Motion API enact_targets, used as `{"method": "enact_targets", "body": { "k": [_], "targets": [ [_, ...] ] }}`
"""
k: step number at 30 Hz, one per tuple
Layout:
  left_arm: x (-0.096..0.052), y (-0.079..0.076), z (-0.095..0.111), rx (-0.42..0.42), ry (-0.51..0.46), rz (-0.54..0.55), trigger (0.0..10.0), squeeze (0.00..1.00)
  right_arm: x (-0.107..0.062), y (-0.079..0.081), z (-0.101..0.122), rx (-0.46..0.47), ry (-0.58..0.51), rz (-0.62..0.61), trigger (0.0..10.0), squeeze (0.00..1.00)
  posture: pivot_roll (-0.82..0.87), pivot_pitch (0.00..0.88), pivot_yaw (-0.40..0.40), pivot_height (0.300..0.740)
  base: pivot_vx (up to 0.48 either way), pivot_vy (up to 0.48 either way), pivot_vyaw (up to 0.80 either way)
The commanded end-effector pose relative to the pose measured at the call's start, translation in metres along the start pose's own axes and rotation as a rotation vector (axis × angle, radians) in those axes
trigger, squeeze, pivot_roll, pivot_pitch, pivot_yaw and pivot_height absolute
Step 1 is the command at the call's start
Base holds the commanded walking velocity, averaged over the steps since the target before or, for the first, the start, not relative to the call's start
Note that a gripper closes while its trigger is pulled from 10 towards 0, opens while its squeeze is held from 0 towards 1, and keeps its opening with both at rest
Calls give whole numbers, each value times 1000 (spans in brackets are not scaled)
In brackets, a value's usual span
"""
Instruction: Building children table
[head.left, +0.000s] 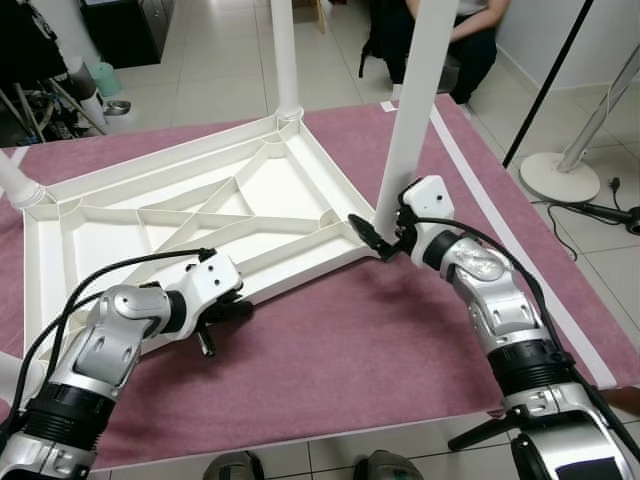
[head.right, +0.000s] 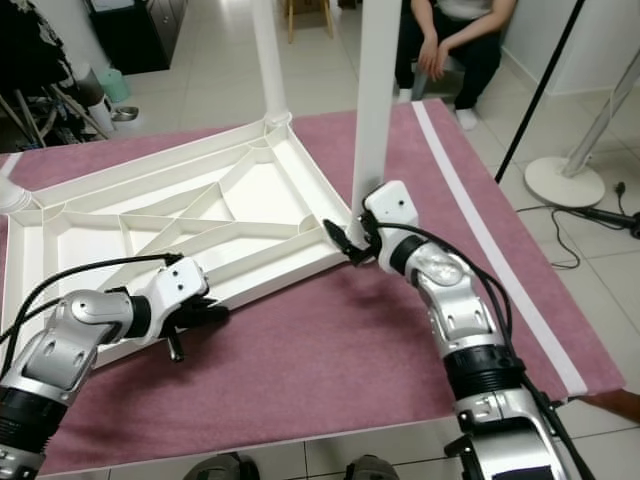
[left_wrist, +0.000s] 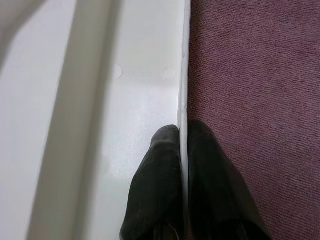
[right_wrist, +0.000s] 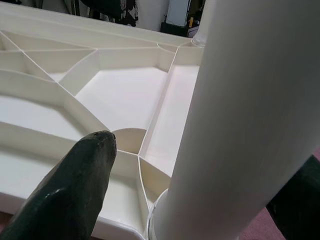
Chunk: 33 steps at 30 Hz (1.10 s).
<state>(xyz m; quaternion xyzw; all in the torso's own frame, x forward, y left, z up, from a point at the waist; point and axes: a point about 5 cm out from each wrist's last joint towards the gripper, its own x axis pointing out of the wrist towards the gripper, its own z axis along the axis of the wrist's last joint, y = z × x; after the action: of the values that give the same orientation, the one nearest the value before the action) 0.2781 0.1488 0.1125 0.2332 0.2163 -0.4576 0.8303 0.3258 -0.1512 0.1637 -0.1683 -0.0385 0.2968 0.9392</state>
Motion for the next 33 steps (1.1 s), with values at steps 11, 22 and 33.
{"method": "enact_targets", "body": {
  "k": [11, 22, 33],
  "targets": [
    [23, 5, 58, -137, -224, 204, 10000, 0, 6, 18, 16, -24, -75, -223, 10000, 0, -19, 0, 117, 740, 0, 0, 0],
    [19, 5, 73, -4, -235, 136, 10000, 1000, 9, 28, 28, -10, -132, -154, 10000, 0, -21, 0, 132, 740, 0, 0, 0],
    [33, -28, 83, -25, -267, 74, 10000, 0, 13, 39, 31, 20, -138, -131, 10000, 0, -14, 0, 129, 740, 0, 0, 0]
  ]
}}
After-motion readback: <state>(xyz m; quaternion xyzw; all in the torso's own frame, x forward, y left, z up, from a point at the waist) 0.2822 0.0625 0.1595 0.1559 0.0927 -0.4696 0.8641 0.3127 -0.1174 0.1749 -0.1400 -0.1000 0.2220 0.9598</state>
